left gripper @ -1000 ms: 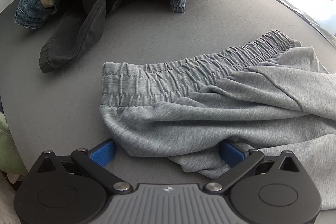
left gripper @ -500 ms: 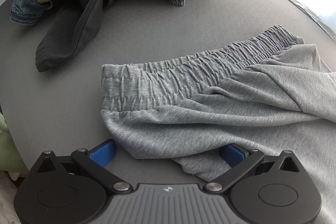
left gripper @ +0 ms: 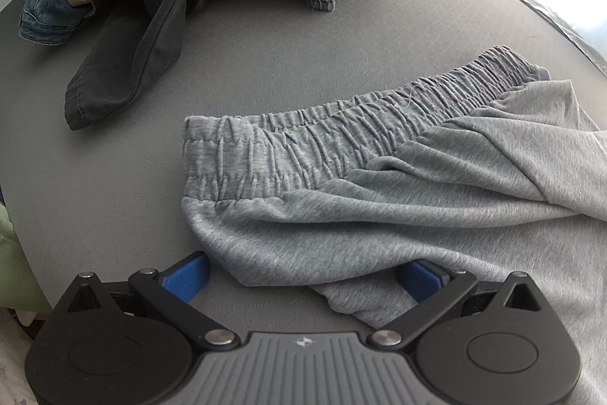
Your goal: Fold clothes
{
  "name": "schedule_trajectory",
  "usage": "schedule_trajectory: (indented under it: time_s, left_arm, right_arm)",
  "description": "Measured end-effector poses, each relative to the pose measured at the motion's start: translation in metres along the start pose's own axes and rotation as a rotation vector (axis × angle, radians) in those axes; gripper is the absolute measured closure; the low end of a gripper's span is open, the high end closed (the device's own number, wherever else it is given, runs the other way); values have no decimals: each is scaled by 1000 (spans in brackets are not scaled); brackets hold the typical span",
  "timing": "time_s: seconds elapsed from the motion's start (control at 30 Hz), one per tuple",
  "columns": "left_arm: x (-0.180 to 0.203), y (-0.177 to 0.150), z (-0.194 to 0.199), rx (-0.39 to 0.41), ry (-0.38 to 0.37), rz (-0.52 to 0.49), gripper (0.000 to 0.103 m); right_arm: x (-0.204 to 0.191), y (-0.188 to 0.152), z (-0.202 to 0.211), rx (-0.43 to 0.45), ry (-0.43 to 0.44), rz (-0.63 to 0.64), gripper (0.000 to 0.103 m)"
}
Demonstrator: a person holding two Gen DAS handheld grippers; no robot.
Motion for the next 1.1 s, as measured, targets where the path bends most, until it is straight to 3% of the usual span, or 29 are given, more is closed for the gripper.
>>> schedule_trajectory:
  time_s: [0.17,0.23,0.33,0.4,0.43,0.47,0.67,0.73,0.83,0.9,0.93,0.97,1.1]
  left_arm:
    - [0,1,0,8,0,2,0]
    - [0,1,0,10,1,4,0]
    - [1,2,0,9,2,7,0]
    - [1,2,0,7,3,8,0]
    - [0,2,1,5,4,9,0]
    - [0,2,1,4,5,10,0]
    - [0,2,1,-5,9,16,0]
    - [0,3,1,-8,11,16,0]
    - [0,3,1,-8,10,16,0]
    - [0,2,1,-3,10,18,0]
    - [0,1,1,1,10,19,0]
    - [0,1,1,5,11,21,0]
    - [0,-1,3,15,11,25,0]
  right_arm:
    - [-67,-1,-21,-51,189,-68,56]
    - [-87,-2,-30,-87,168,-51,55]
    - [-102,-5,-44,-127,64,28,55]
    - [-106,-4,-50,-135,22,56,64]
    - [-104,-2,-53,-134,17,48,74]
    - [-103,1,-55,-133,12,41,99]
    - [-100,27,-75,-103,28,-3,101]
    - [-105,38,-80,-63,83,-9,101]
    - [-117,46,-91,-86,186,25,97]
    - [-116,48,-88,-91,186,39,82]
    - [-110,49,-81,-63,178,33,64]
    - [-104,50,-73,-34,170,26,53]
    - [-59,41,-47,15,75,-10,53]
Point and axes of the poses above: each gripper's, at about its wrist camera, not at the fingertips, and z roughly against the way its jaws point, x to its right, y to its top, the point moved 6 cm from there along -z, roughly the way its jaws point, and after that the axes turned 11 degrees about z, right-handed, at the moved point
